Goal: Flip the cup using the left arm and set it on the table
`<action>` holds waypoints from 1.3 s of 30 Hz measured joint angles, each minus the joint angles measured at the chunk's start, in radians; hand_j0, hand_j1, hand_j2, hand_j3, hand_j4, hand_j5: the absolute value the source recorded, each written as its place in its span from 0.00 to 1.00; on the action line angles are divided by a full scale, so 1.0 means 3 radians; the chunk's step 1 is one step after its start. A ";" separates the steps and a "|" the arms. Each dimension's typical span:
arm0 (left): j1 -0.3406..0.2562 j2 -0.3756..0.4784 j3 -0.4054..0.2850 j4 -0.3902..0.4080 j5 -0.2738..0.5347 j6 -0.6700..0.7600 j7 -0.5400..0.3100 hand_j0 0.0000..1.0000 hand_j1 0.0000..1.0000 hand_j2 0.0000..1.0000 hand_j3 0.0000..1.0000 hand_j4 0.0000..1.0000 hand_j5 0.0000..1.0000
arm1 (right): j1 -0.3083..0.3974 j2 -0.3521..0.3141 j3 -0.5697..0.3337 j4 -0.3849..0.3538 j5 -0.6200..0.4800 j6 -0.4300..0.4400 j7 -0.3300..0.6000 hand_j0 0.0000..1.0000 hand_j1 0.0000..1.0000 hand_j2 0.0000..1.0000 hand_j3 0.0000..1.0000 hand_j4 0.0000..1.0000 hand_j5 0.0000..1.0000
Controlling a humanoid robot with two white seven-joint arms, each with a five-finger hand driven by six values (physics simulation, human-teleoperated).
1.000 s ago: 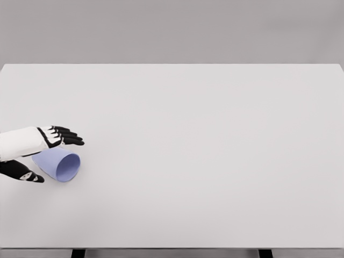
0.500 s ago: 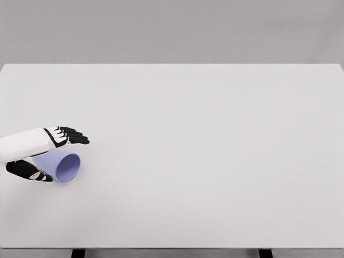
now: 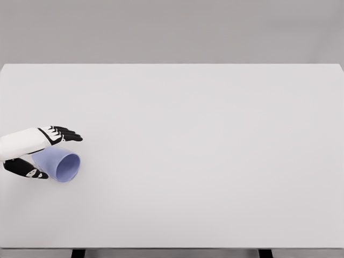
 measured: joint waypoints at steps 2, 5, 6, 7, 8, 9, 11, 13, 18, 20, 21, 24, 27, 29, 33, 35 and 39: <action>0.0000 -0.0014 0.0000 0.0015 -0.0021 0.0000 0.0000 1.00 1.00 1.00 1.00 1.00 1.00 | 0.0000 0.0000 0.0000 0.0000 0.0000 0.0000 0.0000 1.00 1.00 1.00 1.00 1.00 1.00; 0.0000 -0.0030 -0.0015 0.0026 -0.0049 0.0000 0.0000 1.00 1.00 1.00 1.00 1.00 1.00 | 0.0000 0.0000 0.0000 0.0000 0.0000 0.0000 0.0000 1.00 1.00 1.00 1.00 1.00 1.00; 0.0000 -0.0037 -0.0021 0.0029 -0.0056 0.0000 0.0000 1.00 1.00 1.00 1.00 1.00 1.00 | 0.0000 0.0000 0.0000 0.0000 0.0000 0.0000 0.0000 1.00 1.00 1.00 1.00 1.00 1.00; 0.0005 -0.0042 -0.0026 0.0031 -0.0061 0.0000 0.0000 1.00 1.00 1.00 1.00 1.00 1.00 | 0.0000 0.0000 0.0000 0.0000 0.0000 0.0000 0.0000 1.00 1.00 1.00 1.00 1.00 1.00; 0.0005 -0.0046 -0.0031 0.0033 -0.0064 0.0000 0.0000 1.00 1.00 1.00 1.00 1.00 1.00 | 0.0000 0.0000 0.0000 0.0000 0.0000 0.0000 0.0000 1.00 1.00 1.00 1.00 1.00 1.00; 0.0010 -0.0048 -0.0035 0.0034 -0.0067 0.0000 0.0000 1.00 1.00 1.00 1.00 1.00 1.00 | 0.0000 0.0000 0.0000 0.0000 0.0000 0.0000 0.0000 1.00 1.00 1.00 1.00 1.00 1.00; 0.0020 -0.0053 -0.0040 0.0036 -0.0078 0.0000 0.0000 1.00 1.00 1.00 1.00 1.00 1.00 | 0.0000 0.0000 0.0000 0.0000 0.0000 0.0000 0.0000 1.00 1.00 1.00 1.00 1.00 1.00; 0.0020 -0.0056 -0.0051 0.0047 -0.0090 0.0000 0.0000 1.00 1.00 1.00 1.00 1.00 1.00 | 0.0000 0.0000 0.0000 0.0000 0.0000 0.0000 0.0000 1.00 1.00 1.00 1.00 1.00 1.00; 0.0020 -0.0080 -0.0076 0.0124 -0.0125 0.0000 0.0000 1.00 1.00 1.00 1.00 1.00 1.00 | 0.0000 0.0000 0.0000 0.0000 0.0000 0.0000 0.0000 1.00 1.00 1.00 1.00 1.00 1.00; 0.0020 -0.0103 -0.0080 0.0162 -0.0144 0.0000 0.0000 1.00 1.00 1.00 1.00 1.00 1.00 | 0.0000 0.0000 0.0000 0.0000 0.0000 0.0000 0.0000 1.00 1.00 1.00 1.00 1.00 1.00; 0.0015 -0.0117 -0.0080 0.0178 -0.0150 0.0000 0.0000 1.00 1.00 1.00 1.00 1.00 1.00 | 0.0000 0.0000 0.0000 0.0000 0.0000 0.0000 0.0000 1.00 1.00 1.00 1.00 1.00 1.00; 0.0015 -0.0140 -0.0082 0.0216 -0.0159 0.0000 0.0000 1.00 1.00 1.00 1.00 1.00 1.00 | 0.0000 0.0000 0.0000 0.0000 0.0000 0.0000 0.0000 1.00 1.00 1.00 1.00 1.00 1.00; 0.0010 -0.0152 -0.0082 0.0233 -0.0163 0.0000 0.0000 1.00 1.00 1.00 1.00 1.00 1.00 | 0.0000 0.0000 0.0000 0.0000 0.0000 0.0000 0.0000 1.00 1.00 1.00 1.00 1.00 1.00; 0.0010 -0.0164 -0.0082 0.0240 -0.0164 0.0000 0.0000 1.00 1.00 1.00 1.00 1.00 1.00 | 0.0000 0.0000 0.0000 0.0000 0.0000 0.0000 0.0000 1.00 1.00 1.00 1.00 1.00 1.00; 0.0010 -0.0180 -0.0082 0.0247 -0.0183 0.0000 0.0000 1.00 1.00 1.00 1.00 1.00 1.00 | 0.0000 0.0000 0.0000 0.0000 0.0000 0.0000 0.0000 1.00 1.00 1.00 1.00 1.00 1.00; 0.0010 -0.0194 -0.0082 0.0255 -0.0196 0.0000 0.0000 1.00 1.00 1.00 1.00 1.00 1.00 | 0.0000 0.0000 0.0000 0.0000 0.0000 0.0000 0.0000 1.00 1.00 1.00 1.00 1.00 1.00; 0.0005 -0.0206 -0.0082 0.0281 -0.0206 0.0000 0.0000 1.00 1.00 1.00 1.00 1.00 1.00 | 0.0000 0.0000 0.0000 0.0000 0.0000 0.0000 0.0000 1.00 1.00 1.00 1.00 1.00 1.00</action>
